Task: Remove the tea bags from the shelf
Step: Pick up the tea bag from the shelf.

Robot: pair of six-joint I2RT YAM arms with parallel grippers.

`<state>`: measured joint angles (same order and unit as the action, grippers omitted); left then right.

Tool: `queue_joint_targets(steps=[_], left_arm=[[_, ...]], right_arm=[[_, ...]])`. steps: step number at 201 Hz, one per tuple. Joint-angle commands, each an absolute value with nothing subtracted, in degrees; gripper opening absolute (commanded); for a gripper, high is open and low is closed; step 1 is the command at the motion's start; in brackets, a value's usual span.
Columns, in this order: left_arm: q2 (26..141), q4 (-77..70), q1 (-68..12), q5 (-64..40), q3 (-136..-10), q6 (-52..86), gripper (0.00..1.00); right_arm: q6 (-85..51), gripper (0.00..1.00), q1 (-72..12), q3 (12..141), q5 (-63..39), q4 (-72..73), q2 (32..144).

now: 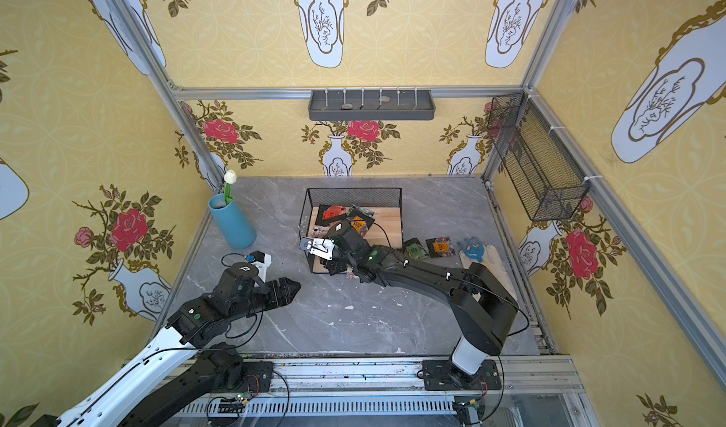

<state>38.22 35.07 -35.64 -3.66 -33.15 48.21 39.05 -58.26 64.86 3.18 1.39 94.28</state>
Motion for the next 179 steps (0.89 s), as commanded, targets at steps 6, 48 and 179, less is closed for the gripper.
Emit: queue_joint_targets(steps=[6,48,179], left_arm=[[38.0,34.6,-35.6,-4.0,-33.0,47.8,0.86],[37.7,34.9,-35.6,-3.9,-33.2,48.0,0.86],[38.1,34.7,-35.6,-4.1,-33.5,48.1,0.86]], right_arm=[[37.9,0.40,-58.4,65.4,2.8,-0.9,94.4],[37.6,0.34,-58.6,65.4,3.0,-0.9,93.9],[37.8,0.15,-59.0,65.8,5.3,-0.6,92.2]])
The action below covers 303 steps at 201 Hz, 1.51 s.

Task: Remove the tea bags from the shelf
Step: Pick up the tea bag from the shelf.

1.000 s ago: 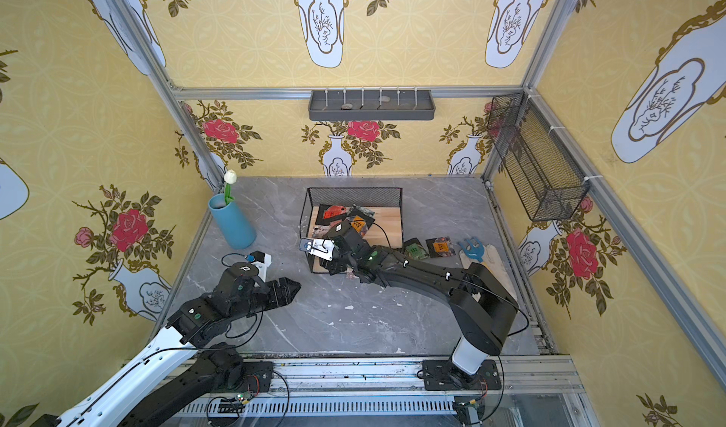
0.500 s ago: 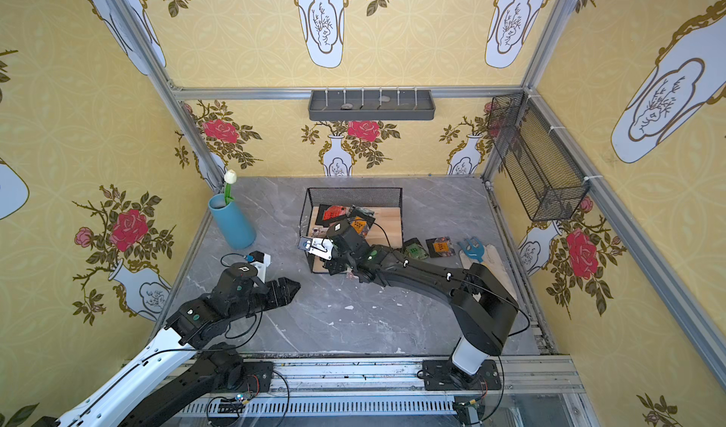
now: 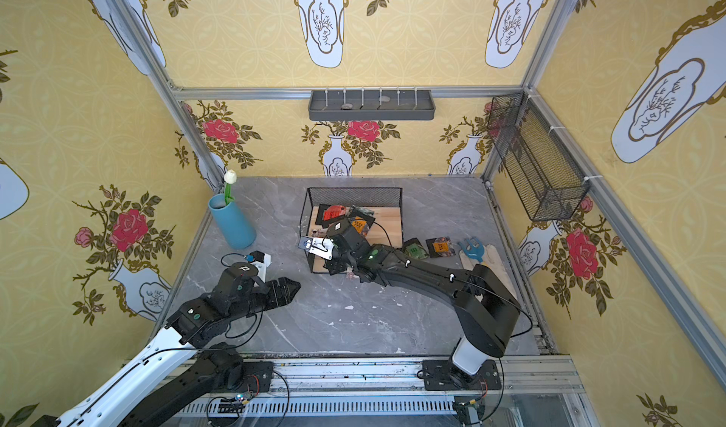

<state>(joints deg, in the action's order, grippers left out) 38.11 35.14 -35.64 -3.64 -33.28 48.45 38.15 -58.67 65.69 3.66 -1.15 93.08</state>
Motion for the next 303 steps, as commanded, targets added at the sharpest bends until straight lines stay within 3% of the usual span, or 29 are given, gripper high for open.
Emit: queue_joint_targets(steps=[1,50,145,236,303], left_arm=[[38.2,34.7,-35.6,-4.1,-33.5,48.1,0.86],[38.0,34.7,-35.6,-4.4,-33.7,48.3,0.86],[39.6,33.4,-35.7,-6.8,-34.4,47.3,0.85],[42.1,30.5,-37.8,-8.6,-35.0,47.7,0.85],[46.9,25.7,-43.6,-8.3,-35.8,48.1,0.85]], right_arm=[[37.8,0.15,-59.0,65.8,5.3,-0.6,92.2],[39.4,0.09,-59.7,64.9,8.3,1.8,90.5],[42.0,0.09,-62.8,62.8,13.6,3.8,84.5],[42.1,0.09,-69.8,58.2,25.5,1.5,75.2],[33.7,0.09,-75.8,56.0,38.1,-6.1,69.7]])
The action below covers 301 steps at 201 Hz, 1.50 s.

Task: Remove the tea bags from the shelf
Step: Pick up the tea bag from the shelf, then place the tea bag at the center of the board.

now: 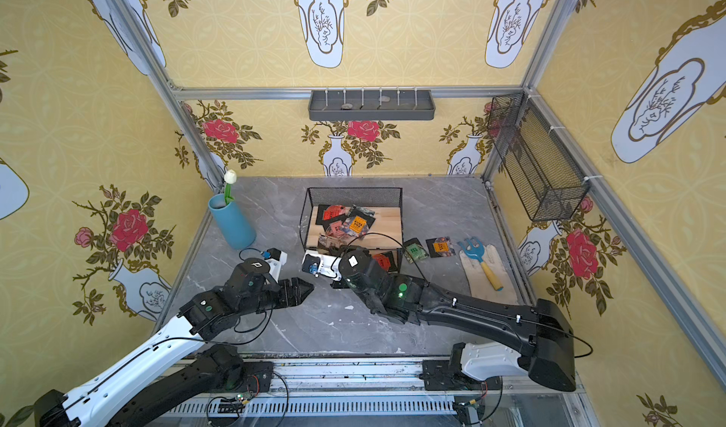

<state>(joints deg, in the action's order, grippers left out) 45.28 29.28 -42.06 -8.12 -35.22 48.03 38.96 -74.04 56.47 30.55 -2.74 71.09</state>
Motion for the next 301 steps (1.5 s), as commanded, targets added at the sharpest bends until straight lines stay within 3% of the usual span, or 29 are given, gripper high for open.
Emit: queue_joint_targets(steps=[1,80,127,180,242,301], left_arm=[[46.9,25.6,-43.7,-8.3,-35.8,48.1,0.85],[52.8,20.3,-46.9,-10.2,-36.5,47.3,0.85],[56.1,17.9,-47.9,-11.5,-37.5,46.7,0.85],[57.4,17.2,-48.2,-11.9,-37.9,46.6,0.85],[58.4,17.0,-48.7,-11.9,-38.5,46.5,0.85],[58.9,16.5,-48.7,-11.9,-38.3,46.4,0.85]], right_arm=[[33.5,0.09,-75.9,55.9,38.4,-6.2,69.7],[7.1,0.09,-83.1,58.2,55.9,-29.8,66.3],[-23.7,0.08,-83.2,64.6,62.5,-55.7,69.4],[-59.1,0.09,-81.7,71.1,63.2,-87.4,72.6],[-61.0,0.11,-68.0,67.8,56.6,-80.2,65.2],[-51.2,0.08,-48.5,59.6,47.1,-64.7,61.6]])
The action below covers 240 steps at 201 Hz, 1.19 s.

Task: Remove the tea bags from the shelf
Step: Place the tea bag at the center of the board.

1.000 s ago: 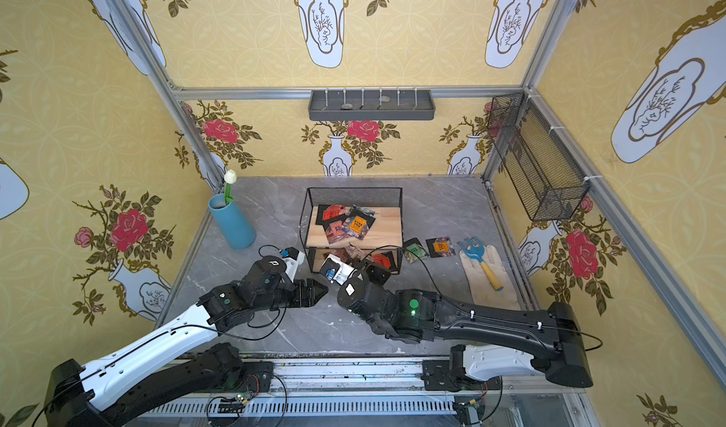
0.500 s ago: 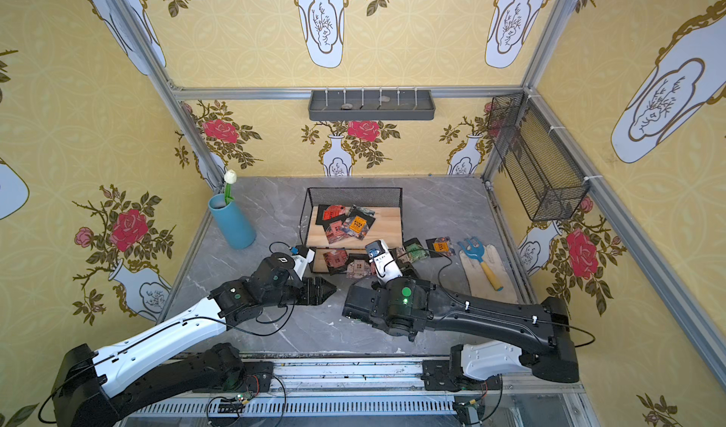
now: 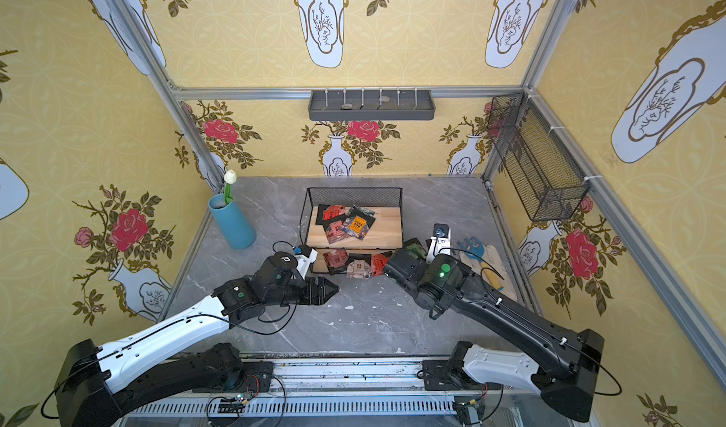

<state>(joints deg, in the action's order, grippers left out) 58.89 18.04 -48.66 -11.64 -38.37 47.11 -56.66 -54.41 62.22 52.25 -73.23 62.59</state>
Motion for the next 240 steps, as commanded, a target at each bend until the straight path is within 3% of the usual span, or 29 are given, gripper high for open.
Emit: queue_joint_targets(steps=[1,42,95,149,240], left_arm=[[58.9,16.5,-48.7,-11.9,-38.2,46.4,0.85],[58.5,16.4,-48.7,-11.6,-37.5,46.6,0.85],[58.1,16.5,-48.7,-11.1,-36.9,46.3,0.85],[57.7,16.6,-48.7,-10.6,-36.3,46.5,0.85],[57.1,16.5,-48.7,-9.7,-35.7,46.8,0.85]], right_arm=[[-50.9,0.07,-48.2,59.5,46.8,-64.3,61.6],[-44.2,0.04,-35.2,53.0,38.3,-51.3,62.6],[-40.9,0.03,-25.9,47.7,31.6,-40.2,69.5],[-42.4,0.03,-22.3,45.9,30.1,-36.1,78.1],[-41.4,0.09,-19.8,47.9,25.9,-33.9,83.3]])
